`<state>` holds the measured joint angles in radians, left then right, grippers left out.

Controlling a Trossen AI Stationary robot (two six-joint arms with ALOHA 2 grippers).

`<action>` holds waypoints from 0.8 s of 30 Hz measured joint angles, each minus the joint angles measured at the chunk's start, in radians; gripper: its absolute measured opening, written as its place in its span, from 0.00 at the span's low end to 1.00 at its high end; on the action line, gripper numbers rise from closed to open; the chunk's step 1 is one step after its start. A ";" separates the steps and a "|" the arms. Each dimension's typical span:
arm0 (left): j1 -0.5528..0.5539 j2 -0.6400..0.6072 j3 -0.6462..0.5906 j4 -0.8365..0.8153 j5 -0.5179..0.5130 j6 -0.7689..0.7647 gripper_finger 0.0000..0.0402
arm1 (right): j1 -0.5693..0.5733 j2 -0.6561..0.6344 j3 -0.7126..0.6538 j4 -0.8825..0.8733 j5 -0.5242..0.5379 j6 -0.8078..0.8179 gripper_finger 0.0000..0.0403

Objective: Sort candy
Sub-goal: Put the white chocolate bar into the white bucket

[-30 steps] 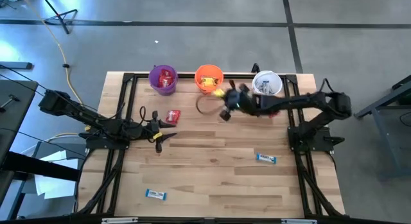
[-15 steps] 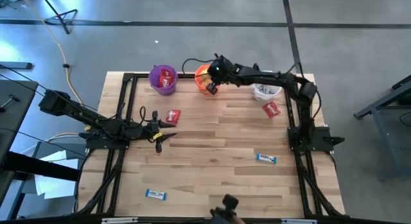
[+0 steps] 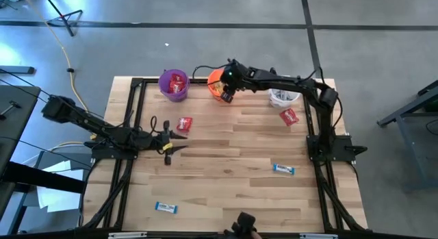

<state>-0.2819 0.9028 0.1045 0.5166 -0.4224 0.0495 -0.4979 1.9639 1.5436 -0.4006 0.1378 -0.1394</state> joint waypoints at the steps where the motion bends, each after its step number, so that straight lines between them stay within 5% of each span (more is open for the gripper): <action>1: -0.008 0.000 0.004 -0.010 0.001 0.012 0.34 | 0.007 -0.008 0.000 -0.025 0.026 0.000 0.39; 4: -0.046 0.000 0.051 -0.109 0.001 0.023 0.28 | 0.038 -0.058 -0.039 -0.052 0.136 -0.017 0.31; 9: -0.140 0.006 0.169 -0.345 -0.005 0.003 0.14 | 0.089 -0.213 -0.233 0.014 0.135 -0.014 0.03; 14: -0.238 0.037 0.271 -0.553 0.064 -0.073 0.01 | 0.161 -0.407 -0.522 0.217 0.143 0.060 0.06; 24: -0.443 0.333 0.516 -0.939 0.211 -0.494 0.01 | 0.326 -0.671 -0.895 0.556 0.166 0.165 0.01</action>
<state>-0.7247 1.2354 0.6209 -0.4227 -0.2116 -0.4446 -0.1717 1.2932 0.6484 0.1549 0.3036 0.0253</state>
